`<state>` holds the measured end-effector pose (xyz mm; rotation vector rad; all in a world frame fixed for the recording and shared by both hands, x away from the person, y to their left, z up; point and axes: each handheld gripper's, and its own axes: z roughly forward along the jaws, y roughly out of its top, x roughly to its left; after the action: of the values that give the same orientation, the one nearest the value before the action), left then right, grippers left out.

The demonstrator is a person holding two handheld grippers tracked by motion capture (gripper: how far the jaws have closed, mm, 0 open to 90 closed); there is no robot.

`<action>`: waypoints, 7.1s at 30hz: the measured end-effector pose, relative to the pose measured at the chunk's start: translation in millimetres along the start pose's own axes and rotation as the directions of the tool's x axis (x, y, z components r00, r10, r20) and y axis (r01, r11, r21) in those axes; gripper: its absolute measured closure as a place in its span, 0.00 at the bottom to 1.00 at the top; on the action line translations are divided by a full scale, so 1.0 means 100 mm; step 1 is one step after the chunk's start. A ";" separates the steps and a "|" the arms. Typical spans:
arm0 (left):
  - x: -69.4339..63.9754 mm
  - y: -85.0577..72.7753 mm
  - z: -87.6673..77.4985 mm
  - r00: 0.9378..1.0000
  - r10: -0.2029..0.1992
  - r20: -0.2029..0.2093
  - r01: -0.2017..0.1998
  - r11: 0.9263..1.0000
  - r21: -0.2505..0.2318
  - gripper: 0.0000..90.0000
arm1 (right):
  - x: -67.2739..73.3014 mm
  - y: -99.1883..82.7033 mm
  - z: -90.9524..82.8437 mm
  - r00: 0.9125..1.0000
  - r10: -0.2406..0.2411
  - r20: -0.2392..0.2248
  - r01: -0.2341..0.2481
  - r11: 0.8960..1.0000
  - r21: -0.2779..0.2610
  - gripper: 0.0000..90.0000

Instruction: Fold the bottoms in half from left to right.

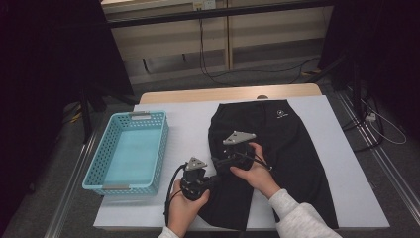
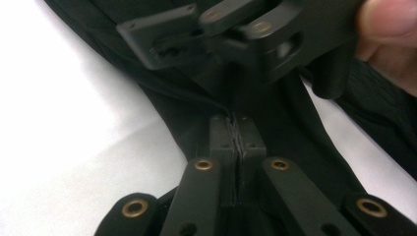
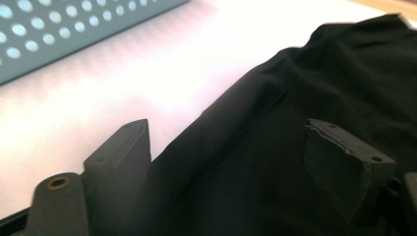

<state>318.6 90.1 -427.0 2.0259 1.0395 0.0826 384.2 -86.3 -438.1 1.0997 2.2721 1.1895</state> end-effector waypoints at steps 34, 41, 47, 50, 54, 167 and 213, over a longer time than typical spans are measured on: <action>-0.03 0.09 0.04 1.000 0.009 0.022 -0.008 0.999 -0.031 0.99 | -0.48 -0.03 -0.21 0.994 0.061 0.091 -0.058 0.998 -0.035 1.00; 0.01 0.12 0.12 0.999 -0.017 0.038 0.018 1.000 -0.017 0.99 | -0.67 -0.11 -0.47 0.987 0.078 0.138 -0.069 0.995 -0.065 1.00; -0.02 0.13 0.15 0.998 -0.011 0.055 0.011 1.000 -0.011 0.99 | -0.67 -0.18 -0.53 0.992 0.087 0.088 -0.083 0.995 -0.046 0.90; -0.05 0.14 0.14 0.998 -0.005 0.058 0.006 1.000 -0.024 0.99 | -0.52 -0.11 -0.38 0.997 0.056 0.050 -0.054 0.998 -0.041 0.72; -0.10 0.12 0.13 0.997 0.000 0.075 0.002 1.000 -0.026 0.99 | -0.38 -0.02 -0.22 0.999 0.045 0.025 -0.044 0.999 -0.029 0.52; -0.11 0.77 0.20 0.983 0.148 0.107 -0.139 0.987 -0.085 0.17 | -1.57 0.00 -1.06 0.967 0.081 0.243 -0.091 0.995 0.032 0.32; 0.49 0.34 0.10 0.983 0.181 -0.006 -0.181 0.983 -0.008 0.12 | -0.93 -0.92 -1.56 0.942 0.099 0.321 -0.130 0.988 0.079 0.29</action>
<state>376.8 107.3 -423.5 2.1100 0.8543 0.1880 305.1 -273.5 -425.4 1.3685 2.0604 0.8723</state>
